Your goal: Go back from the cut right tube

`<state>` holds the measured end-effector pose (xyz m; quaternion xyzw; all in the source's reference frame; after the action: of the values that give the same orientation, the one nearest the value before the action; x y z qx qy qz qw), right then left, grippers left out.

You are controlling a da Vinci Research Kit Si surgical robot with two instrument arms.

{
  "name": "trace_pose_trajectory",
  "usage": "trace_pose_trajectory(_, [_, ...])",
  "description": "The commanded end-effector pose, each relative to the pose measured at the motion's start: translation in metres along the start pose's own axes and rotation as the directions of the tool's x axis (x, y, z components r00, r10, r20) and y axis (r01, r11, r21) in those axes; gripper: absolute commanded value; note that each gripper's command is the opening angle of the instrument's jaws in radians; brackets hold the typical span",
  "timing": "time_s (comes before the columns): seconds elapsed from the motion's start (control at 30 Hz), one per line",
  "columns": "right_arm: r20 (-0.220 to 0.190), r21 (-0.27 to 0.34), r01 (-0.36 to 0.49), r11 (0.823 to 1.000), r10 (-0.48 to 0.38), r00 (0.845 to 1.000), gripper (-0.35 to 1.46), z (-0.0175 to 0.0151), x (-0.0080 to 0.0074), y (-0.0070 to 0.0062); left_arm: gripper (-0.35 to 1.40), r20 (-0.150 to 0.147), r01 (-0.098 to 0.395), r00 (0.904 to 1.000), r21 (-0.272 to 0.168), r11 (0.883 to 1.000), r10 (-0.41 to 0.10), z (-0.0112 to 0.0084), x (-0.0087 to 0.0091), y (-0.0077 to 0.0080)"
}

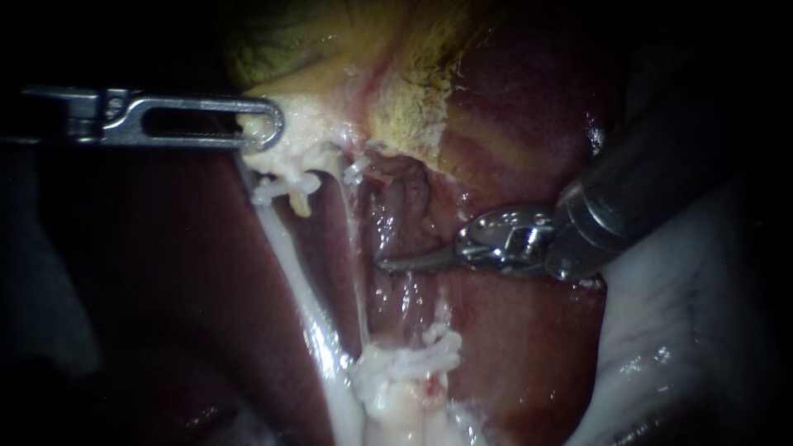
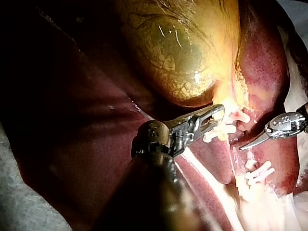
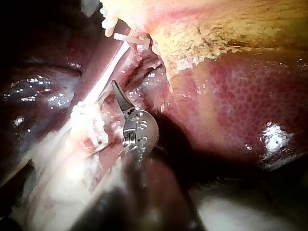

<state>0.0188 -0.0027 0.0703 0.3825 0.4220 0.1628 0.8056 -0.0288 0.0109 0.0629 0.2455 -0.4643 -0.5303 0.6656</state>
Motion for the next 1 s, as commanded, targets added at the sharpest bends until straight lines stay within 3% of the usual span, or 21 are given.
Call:
trace_pose_trajectory(0.03, [0.001, 0.000, 0.001, 1.000, -0.001, 1.000, -0.35, 0.0000, 0.0001, 0.0000, -0.35, 0.000, 0.000, 1.0000, 0.000, 1.000, 0.000, 0.0000, 0.0000, 0.0000])
trace_pose_trajectory(0.23, [0.004, -0.010, 0.000, 1.000, 0.000, 1.000, -0.35, 0.0000, 0.0002, 0.0001, -0.35, 0.000, -0.001, 1.0000, 0.000, 1.000, 0.001, 0.0000, 0.0000, 0.0000])
trace_pose_trajectory(0.27, [0.000, -0.027, 0.000, 1.000, 0.000, 1.000, -0.05, 0.0001, 0.0003, 0.0001, -0.35, 0.000, -0.001, 1.0000, 0.000, 1.000, 0.001, 0.0000, 0.0000, 0.0000])
trace_pose_trajectory(0.3, [-0.002, -0.039, 0.000, 0.999, 0.000, 1.000, 0.46, 0.0002, 0.0003, 0.0001, -0.35, 0.000, -0.001, 1.0000, -0.001, 1.000, 0.001, 0.0000, 0.0001, 0.0000])
trace_pose_trajectory(0.33, [-0.009, -0.069, 0.000, 0.998, 0.000, 1.000, 1.13, 0.0002, 0.0004, 0.0001, -0.35, 0.000, -0.001, 1.0000, -0.001, 1.000, 0.001, 0.0000, 0.0001, 0.0000])
trace_pose_trajectory(0.37, [-0.011, -0.085, 0.011, 0.996, -0.012, 1.000, 1.33, 0.0003, 0.0004, 0.0001, -0.35, 0.002, -0.001, 1.0000, -0.003, 1.000, 0.001, 0.0000, 0.0001, 0.0000])
trace_pose_trajectory(0.4, [-0.010, -0.109, 0.029, 0.994, -0.030, 1.000, 1.38, 0.0004, 0.0003, 0.0001, -0.35, 0.002, -0.001, 1.0000, -0.004, 1.000, 0.001, 0.0000, 0.0002, 0.0000])
trace_pose_trajectory(0.67, [-0.020, -0.105, 0.053, 0.993, -0.055, 0.998, 1.43, 0.0004, 0.0002, -0.0004, -0.35, 0.002, -0.002, 1.0000, -0.004, 1.000, 0.002, 0.0001, 0.0002, 0.0000])
trace_pose_trajectory(0.77, [-0.011, -0.103, 0.113, 0.988, -0.115, 0.993, 1.43, -0.0001, 0.0000, -0.0009, -0.35, 0.002, -0.002, 1.0000, -0.004, 1.000, 0.002, 0.0001, 0.0003, 0.0001])
trace_pose_trajectory(0.93, [0.009, -0.143, 0.246, 0.959, -0.248, 0.969, 1.45, -0.0022, -0.0007, -0.0018, -0.35, 0.003, -0.002, 1.0000, -0.005, 1.000, 0.002, 0.0001, 0.0004, 0.0001])
trace_pose_trajectory(1.0, [0.022, -0.180, 0.295, 0.938, -0.296, 0.955, 1.45, -0.0035, -0.0010, -0.0020, -0.35, 0.003, -0.003, 1.0000, -0.005, 1.000, 0.003, 0.0001, 0.0004, 0.0001])
